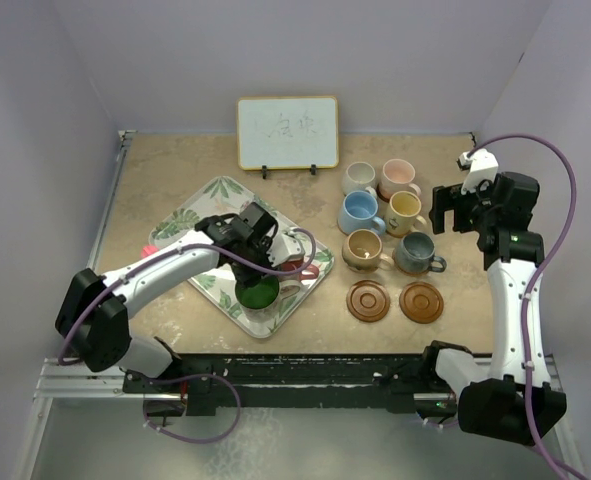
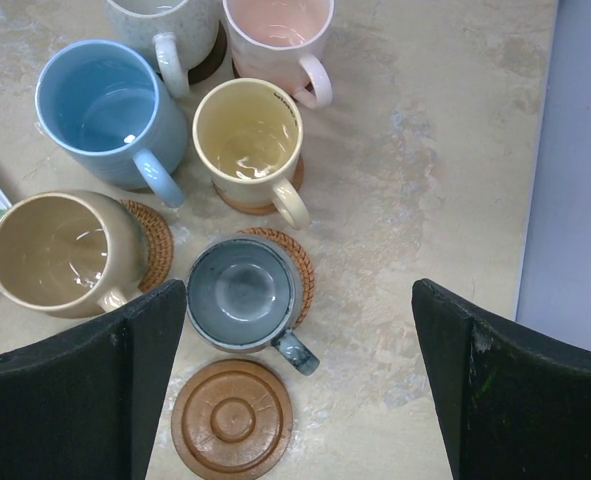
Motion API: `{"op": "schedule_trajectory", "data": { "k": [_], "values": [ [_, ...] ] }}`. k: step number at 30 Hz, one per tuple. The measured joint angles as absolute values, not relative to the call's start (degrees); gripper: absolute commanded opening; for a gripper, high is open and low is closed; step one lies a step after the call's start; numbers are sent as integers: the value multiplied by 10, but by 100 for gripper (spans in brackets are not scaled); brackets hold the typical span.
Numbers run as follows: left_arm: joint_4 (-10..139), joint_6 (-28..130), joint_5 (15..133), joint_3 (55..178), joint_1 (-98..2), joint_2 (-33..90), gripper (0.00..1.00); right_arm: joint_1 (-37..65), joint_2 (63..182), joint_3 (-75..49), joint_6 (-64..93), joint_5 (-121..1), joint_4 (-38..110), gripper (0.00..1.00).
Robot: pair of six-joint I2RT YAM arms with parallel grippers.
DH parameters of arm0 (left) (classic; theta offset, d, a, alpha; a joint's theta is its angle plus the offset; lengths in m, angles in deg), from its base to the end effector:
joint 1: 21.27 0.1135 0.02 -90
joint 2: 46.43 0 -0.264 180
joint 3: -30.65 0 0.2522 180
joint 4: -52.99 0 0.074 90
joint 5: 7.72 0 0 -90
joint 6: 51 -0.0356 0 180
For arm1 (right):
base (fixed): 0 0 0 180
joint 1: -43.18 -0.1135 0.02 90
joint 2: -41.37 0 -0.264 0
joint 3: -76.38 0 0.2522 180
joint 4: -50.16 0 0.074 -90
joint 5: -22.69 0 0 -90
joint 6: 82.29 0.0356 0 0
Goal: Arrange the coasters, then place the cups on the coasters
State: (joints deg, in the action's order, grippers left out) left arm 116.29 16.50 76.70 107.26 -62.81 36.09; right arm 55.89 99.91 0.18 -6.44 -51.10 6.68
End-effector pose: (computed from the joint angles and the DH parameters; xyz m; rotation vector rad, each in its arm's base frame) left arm 0.2038 -0.1852 0.2470 1.5013 2.3537 -0.2189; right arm 0.2167 -0.0387 0.3681 -0.2031 1.9920 -0.0142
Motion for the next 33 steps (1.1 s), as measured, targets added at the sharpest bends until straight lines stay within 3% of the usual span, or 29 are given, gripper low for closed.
{"op": "schedule_trajectory", "data": {
  "k": [5,12,18,33],
  "values": [
    [1157,158,770,1068,-628,371,26,559,1001,2,-65,-511,67,96],
    [1157,161,781,1064,-628,370,39,559,1007,2,-64,-510,67,96],
    [1156,174,784,1036,-626,340,39,559,1009,2,-64,-510,67,96],
    [1148,174,789,1021,-621,328,4,559,1010,2,-64,-510,67,96]
  ]
}}
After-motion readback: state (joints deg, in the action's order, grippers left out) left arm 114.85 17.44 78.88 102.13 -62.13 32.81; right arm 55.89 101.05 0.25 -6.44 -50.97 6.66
